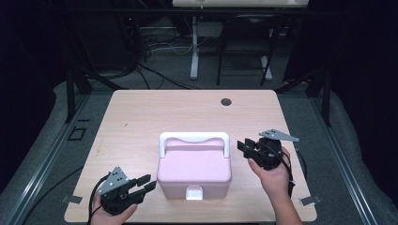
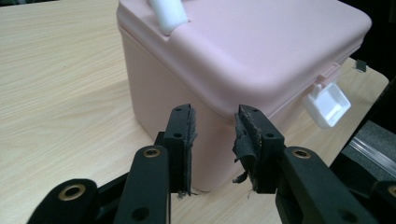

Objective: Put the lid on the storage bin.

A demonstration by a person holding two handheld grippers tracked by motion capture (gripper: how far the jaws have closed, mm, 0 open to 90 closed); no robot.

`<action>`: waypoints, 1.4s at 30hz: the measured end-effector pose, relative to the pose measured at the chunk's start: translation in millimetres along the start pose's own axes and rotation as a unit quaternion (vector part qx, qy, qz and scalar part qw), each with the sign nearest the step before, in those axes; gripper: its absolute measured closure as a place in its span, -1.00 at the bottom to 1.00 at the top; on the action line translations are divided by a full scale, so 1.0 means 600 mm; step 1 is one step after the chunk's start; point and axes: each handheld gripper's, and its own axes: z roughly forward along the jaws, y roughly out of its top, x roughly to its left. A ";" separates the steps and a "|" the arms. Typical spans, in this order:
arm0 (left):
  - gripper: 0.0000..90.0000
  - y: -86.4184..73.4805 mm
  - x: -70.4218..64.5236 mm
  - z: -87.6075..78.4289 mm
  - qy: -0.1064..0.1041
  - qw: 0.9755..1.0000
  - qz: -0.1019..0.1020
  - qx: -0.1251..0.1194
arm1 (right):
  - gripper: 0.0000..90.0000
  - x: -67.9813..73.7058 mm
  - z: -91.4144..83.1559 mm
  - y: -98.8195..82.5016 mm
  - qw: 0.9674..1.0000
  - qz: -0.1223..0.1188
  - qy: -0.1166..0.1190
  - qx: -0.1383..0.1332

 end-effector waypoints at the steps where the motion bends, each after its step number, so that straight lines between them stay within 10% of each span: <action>1: 0.44 0.000 0.000 0.000 0.000 1.000 0.000 0.000 | 0.41 0.000 0.000 0.000 1.000 0.000 0.000 0.000; 42: 0.19 0.015 0.065 0.044 0.046 0.997 -0.052 -0.025 | 0.22 -0.008 0.002 0.000 1.000 0.004 -0.003 -0.004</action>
